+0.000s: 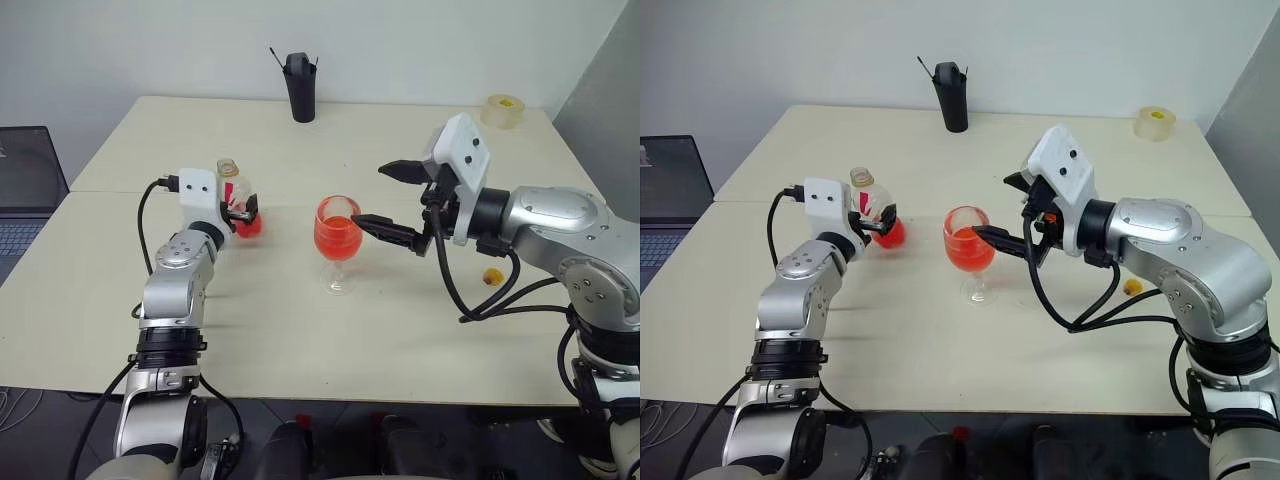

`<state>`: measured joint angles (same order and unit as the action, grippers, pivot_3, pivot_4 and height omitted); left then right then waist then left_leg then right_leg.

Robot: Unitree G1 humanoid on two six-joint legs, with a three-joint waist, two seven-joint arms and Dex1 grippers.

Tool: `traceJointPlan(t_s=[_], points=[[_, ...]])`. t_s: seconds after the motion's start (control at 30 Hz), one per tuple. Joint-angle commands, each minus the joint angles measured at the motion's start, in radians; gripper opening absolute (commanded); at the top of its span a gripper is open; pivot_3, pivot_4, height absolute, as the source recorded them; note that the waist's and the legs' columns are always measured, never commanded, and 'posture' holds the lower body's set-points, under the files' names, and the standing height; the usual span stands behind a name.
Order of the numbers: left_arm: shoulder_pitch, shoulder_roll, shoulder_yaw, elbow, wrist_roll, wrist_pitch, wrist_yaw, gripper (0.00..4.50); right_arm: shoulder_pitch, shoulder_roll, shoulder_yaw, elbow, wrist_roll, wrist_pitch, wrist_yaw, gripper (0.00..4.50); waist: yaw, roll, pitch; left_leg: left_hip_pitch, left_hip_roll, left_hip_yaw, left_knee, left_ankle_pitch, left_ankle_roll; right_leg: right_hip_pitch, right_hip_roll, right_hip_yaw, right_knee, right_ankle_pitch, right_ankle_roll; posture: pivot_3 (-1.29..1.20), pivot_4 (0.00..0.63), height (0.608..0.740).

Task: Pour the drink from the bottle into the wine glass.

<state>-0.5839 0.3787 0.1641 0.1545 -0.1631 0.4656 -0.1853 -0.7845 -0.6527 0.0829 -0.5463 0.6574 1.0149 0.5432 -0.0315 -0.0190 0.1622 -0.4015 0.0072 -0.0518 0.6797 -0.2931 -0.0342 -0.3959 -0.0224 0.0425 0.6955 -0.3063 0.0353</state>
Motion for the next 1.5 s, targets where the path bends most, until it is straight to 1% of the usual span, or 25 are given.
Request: traceJointPlan(t_s=[0.03,0.27,0.53,0.77,0.9,1.0,1.13,1.27,1.37,1.5], points=[[-0.047,0.007,0.005,-0.070,-0.004,0.013,-0.001,4.49,-0.005,-0.004,-0.003,-0.013,-0.012,-0.028,0.023,4.50,0.000,0.000,0.000,0.000,0.000,0.000,0.000,-0.001,0.002,0.000,0.000,0.000,0.000,0.000,0.000,0.00,0.150,0.740],[-0.073,0.039,0.007,-0.106,-0.004,0.039,-0.034,4.49,0.002,-0.015,0.009,0.010,-0.037,-0.046,0.059,4.50,0.000,0.000,0.000,0.000,0.000,0.000,0.000,-0.001,0.002,0.000,0.000,0.000,0.000,0.000,0.000,0.00,0.150,0.740],[-0.107,0.060,0.037,-0.127,-0.030,0.077,-0.031,4.49,0.003,-0.018,0.024,0.044,-0.076,-0.076,0.102,4.50,0.000,0.000,0.000,0.000,0.000,0.000,0.000,-0.001,0.002,0.000,0.000,0.000,-0.001,0.000,0.000,0.00,0.150,0.740],[-0.071,0.075,0.030,-0.196,-0.036,0.154,-0.037,4.49,0.010,-0.021,0.021,0.051,-0.096,-0.080,0.124,4.50,0.000,0.000,0.000,0.000,0.000,0.000,0.000,-0.001,0.002,0.000,0.000,0.000,-0.001,0.000,0.000,0.00,0.150,0.740],[-0.106,0.074,0.040,-0.237,-0.043,0.173,-0.031,4.49,0.022,-0.027,0.023,0.053,-0.102,-0.082,0.131,4.50,0.001,0.000,0.000,0.000,0.000,0.000,0.000,-0.001,0.002,0.000,0.000,0.000,-0.001,0.000,0.000,0.00,0.150,0.740],[-0.144,0.074,0.041,-0.242,-0.066,0.133,-0.071,4.49,0.020,-0.023,0.027,0.059,-0.109,-0.085,0.135,4.50,0.002,0.000,0.000,0.000,0.000,0.000,0.000,-0.001,0.002,0.000,0.000,0.000,-0.001,0.000,0.000,0.00,0.150,0.740],[-0.173,0.105,0.039,-0.242,-0.131,0.085,-0.202,4.49,0.020,-0.033,0.019,0.062,-0.111,-0.088,0.153,4.50,0.000,0.000,0.000,0.000,0.000,0.000,0.000,0.000,0.001,0.000,0.000,0.000,-0.002,0.000,0.000,0.00,0.150,0.740],[-0.203,0.183,0.040,-0.184,-0.219,0.043,-0.421,4.49,0.048,-0.091,-0.067,0.048,-0.048,-0.102,0.240,4.50,0.000,0.000,0.000,0.000,0.000,0.000,-0.001,0.001,-0.001,0.000,0.000,0.000,-0.002,0.000,0.000,0.00,0.150,0.740],[-0.211,0.240,0.024,-0.147,-0.283,0.055,-0.585,4.49,0.085,-0.146,-0.113,0.047,-0.026,-0.130,0.302,4.50,0.001,0.000,0.000,0.000,0.000,0.000,-0.001,0.000,0.000,0.002,0.002,-0.001,-0.004,0.000,0.000,0.00,0.150,0.740],[-0.197,0.331,-0.012,-0.110,-0.320,0.050,-0.794,4.49,0.126,-0.199,-0.165,0.053,-0.003,-0.147,0.345,4.50,0.001,0.000,0.000,0.000,0.000,0.000,-0.001,-0.001,0.002,0.003,0.002,-0.001,-0.006,0.000,0.000,0.00,0.150,0.740]])
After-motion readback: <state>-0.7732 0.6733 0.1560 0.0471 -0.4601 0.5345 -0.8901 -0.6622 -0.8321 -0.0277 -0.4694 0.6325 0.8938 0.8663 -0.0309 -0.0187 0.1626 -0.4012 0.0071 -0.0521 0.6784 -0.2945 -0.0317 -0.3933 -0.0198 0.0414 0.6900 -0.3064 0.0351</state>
